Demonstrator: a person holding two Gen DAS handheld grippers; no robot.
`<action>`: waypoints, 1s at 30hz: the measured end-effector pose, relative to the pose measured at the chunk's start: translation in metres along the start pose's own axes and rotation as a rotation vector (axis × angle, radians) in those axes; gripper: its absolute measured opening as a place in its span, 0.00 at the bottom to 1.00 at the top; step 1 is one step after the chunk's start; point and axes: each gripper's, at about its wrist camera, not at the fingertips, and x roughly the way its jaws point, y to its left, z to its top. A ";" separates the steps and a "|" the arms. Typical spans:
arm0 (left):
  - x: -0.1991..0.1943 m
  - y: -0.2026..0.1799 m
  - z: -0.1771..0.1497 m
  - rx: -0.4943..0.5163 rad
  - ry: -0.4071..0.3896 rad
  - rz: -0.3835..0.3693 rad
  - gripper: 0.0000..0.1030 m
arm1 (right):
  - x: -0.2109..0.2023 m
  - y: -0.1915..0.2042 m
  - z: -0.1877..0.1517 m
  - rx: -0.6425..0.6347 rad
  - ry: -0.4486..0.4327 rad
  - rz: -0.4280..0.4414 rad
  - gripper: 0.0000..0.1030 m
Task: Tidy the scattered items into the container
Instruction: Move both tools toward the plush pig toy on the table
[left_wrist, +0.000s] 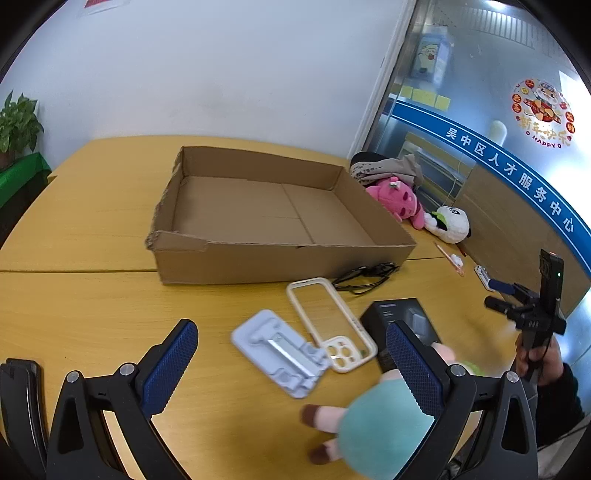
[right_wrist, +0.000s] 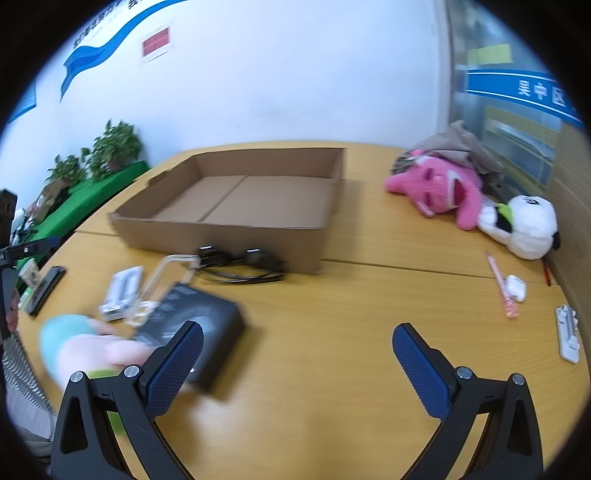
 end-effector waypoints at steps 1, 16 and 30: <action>0.002 -0.013 -0.002 0.013 -0.001 0.016 1.00 | 0.001 0.011 -0.002 0.000 0.002 0.029 0.99; 0.032 -0.077 -0.050 -0.041 0.027 0.002 1.00 | -0.007 0.120 -0.034 -0.132 -0.025 0.067 0.99; 0.032 -0.083 -0.058 0.006 -0.009 0.038 1.00 | 0.011 0.117 -0.042 -0.099 0.010 0.081 0.99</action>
